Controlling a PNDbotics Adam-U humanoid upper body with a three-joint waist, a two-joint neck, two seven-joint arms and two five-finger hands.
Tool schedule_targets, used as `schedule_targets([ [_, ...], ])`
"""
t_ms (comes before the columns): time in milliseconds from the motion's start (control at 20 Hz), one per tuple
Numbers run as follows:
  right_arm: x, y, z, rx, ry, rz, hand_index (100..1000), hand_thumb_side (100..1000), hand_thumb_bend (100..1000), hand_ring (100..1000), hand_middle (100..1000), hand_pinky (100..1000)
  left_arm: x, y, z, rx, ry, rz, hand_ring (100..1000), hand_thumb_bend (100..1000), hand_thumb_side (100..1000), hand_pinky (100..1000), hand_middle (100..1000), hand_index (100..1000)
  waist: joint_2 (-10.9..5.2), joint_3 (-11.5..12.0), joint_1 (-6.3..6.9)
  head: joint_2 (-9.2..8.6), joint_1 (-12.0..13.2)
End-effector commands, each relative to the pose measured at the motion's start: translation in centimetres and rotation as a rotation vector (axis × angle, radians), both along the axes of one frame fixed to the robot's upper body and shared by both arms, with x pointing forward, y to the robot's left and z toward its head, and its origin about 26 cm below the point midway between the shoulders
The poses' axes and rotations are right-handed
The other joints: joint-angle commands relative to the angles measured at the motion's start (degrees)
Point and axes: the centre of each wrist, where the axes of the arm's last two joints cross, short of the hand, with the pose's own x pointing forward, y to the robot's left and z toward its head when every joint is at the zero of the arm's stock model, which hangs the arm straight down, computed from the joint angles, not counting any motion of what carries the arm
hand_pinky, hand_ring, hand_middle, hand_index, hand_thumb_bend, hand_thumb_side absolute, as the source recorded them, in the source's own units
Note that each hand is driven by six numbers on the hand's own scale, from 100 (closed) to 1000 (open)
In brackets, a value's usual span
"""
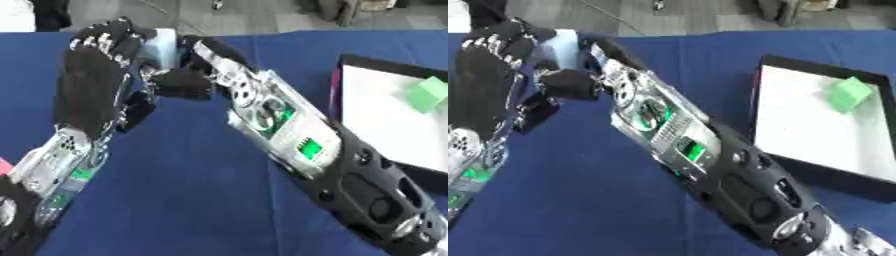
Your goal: Pick up the objects with one hand, pass them to the other hand, and then place them into the box on the other side of the table.
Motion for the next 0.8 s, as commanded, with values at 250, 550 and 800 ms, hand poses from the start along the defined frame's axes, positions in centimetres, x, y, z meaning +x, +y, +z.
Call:
schedule_targets([
  [250, 0.19, -1.01, 1.04, 0.052, -0.033, -0.047, 910, 406, 100, 865, 710, 703, -1.05, -0.95, 1.36, 0.003, -0.059, -0.066, 502, 108, 100, 494, 506, 547, -0.92, 0.0, 0.29, -0.96, 0.0],
  [550, 0.11, -0.88, 0.82, 0.094, 0.013, -0.03, 901, 397, 100, 861, 695, 698, -1.32, -1.33, 1.7, -0.004, -0.075, -0.099, 501, 105, 100, 493, 506, 547, -0.93, 0.1, 0.25, -1.0, 0.0],
  [800, -0.02, -0.92, 0.75, 0.138, 0.055, -0.019, 848, 368, 100, 842, 625, 689, -1.48, -1.53, 1.87, -0.01, -0.088, -0.128, 501, 102, 100, 492, 505, 547, -0.94, 0.1, 0.28, -1.01, 0.0],
])
